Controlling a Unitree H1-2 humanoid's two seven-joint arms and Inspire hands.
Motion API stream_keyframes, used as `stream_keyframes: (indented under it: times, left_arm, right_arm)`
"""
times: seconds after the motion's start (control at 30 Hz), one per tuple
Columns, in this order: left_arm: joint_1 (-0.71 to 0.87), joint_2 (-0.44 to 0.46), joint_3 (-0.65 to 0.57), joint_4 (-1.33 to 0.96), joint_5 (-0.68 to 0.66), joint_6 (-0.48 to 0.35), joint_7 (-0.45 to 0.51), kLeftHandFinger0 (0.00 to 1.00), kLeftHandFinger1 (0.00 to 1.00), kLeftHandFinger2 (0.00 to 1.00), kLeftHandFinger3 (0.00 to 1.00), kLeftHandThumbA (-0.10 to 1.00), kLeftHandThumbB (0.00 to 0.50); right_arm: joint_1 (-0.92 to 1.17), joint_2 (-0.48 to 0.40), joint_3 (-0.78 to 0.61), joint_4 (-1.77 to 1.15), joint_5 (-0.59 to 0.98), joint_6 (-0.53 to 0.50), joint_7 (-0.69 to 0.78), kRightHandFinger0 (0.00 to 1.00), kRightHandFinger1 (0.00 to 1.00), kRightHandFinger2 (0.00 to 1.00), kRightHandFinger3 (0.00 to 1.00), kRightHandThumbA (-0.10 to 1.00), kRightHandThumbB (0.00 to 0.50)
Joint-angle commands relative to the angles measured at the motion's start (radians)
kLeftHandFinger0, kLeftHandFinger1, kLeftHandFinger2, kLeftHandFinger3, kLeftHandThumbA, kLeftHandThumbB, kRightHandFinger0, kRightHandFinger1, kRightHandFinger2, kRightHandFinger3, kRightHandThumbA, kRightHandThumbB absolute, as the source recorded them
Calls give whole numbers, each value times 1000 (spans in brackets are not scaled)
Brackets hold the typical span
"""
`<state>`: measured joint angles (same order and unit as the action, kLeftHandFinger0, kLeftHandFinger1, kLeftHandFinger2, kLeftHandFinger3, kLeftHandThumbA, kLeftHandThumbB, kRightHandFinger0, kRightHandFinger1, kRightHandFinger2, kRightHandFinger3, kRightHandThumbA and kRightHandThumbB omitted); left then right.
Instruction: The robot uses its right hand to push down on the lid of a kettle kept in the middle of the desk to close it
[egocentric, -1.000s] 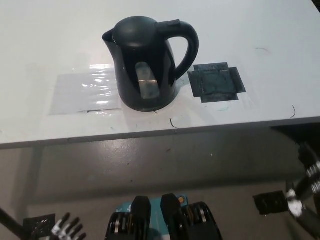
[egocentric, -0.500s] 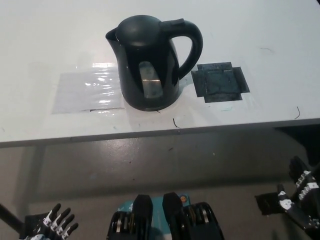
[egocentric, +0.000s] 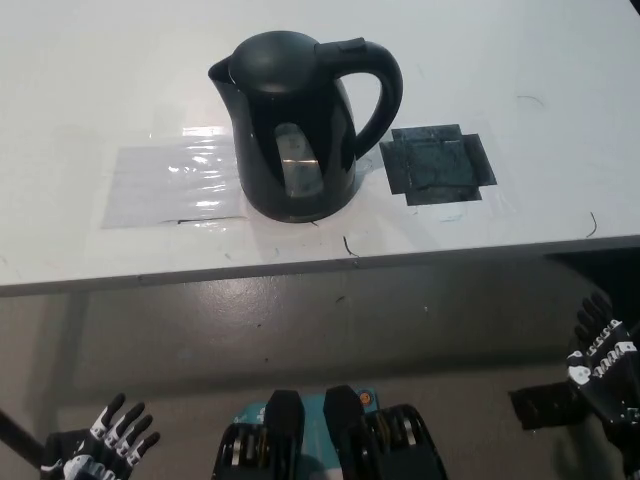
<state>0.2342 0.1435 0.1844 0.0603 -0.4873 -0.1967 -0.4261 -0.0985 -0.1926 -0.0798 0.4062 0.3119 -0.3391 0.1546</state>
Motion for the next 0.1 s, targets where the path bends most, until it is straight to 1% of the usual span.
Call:
stream_keyframes:
  times: [0.0,0.07]
  left_arm:
    - [7,5,10,-9,0,-34,5,1000,1000,1000,1000,1000,500]
    - [5,4,11,-7,-3,-37,4,1000,1000,1000,1000,1000,499]
  right_arm:
    - [-21,3,-14,-33,22,28,26,1000,1000,1000,1000,183,0]
    - [-23,2,-12,-37,17,28,27,1000,1000,1000,1000,175,0]
